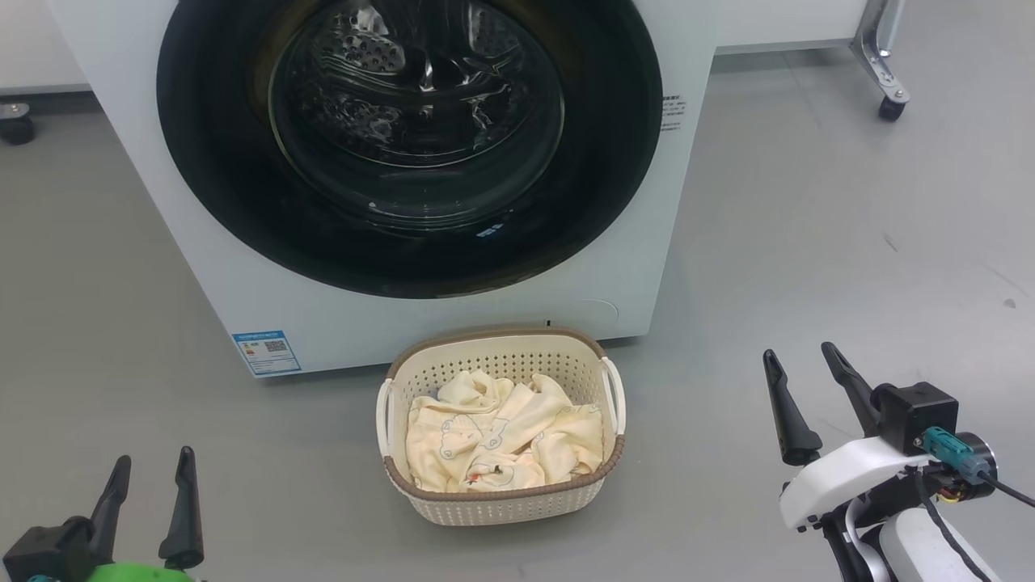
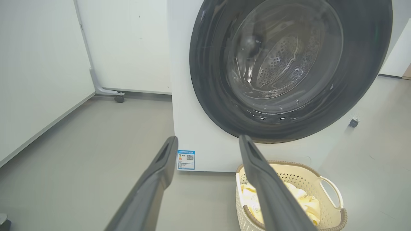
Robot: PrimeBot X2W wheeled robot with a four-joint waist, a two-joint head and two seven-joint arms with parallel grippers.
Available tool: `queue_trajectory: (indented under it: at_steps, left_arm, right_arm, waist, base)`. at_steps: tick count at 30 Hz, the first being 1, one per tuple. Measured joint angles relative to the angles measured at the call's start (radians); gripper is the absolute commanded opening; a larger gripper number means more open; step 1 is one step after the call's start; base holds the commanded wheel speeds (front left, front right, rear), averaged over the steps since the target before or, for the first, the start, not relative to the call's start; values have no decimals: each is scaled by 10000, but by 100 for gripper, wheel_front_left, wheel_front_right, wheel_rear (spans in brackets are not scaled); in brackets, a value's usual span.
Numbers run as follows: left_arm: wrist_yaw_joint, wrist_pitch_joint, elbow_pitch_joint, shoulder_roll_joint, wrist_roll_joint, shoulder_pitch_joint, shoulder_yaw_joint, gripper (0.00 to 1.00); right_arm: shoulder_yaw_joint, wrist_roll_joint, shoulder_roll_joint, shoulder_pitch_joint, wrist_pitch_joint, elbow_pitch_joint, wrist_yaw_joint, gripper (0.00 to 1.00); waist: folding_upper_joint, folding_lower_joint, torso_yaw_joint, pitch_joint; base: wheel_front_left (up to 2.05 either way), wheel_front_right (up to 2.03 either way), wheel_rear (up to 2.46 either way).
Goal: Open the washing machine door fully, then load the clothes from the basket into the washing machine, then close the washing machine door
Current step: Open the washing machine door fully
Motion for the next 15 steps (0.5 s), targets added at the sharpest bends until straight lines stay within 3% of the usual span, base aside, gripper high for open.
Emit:
queue_trajectory:
  at_steps: [15]
  left_arm:
    - [-88, 0, -174, -132, 10, -5, 305, 100]
  right_arm:
    - [-31, 48, 29, 0, -88, -6, 0, 100]
  waist:
    - [0, 0, 27, 0]
  base:
    - [76, 76, -152]
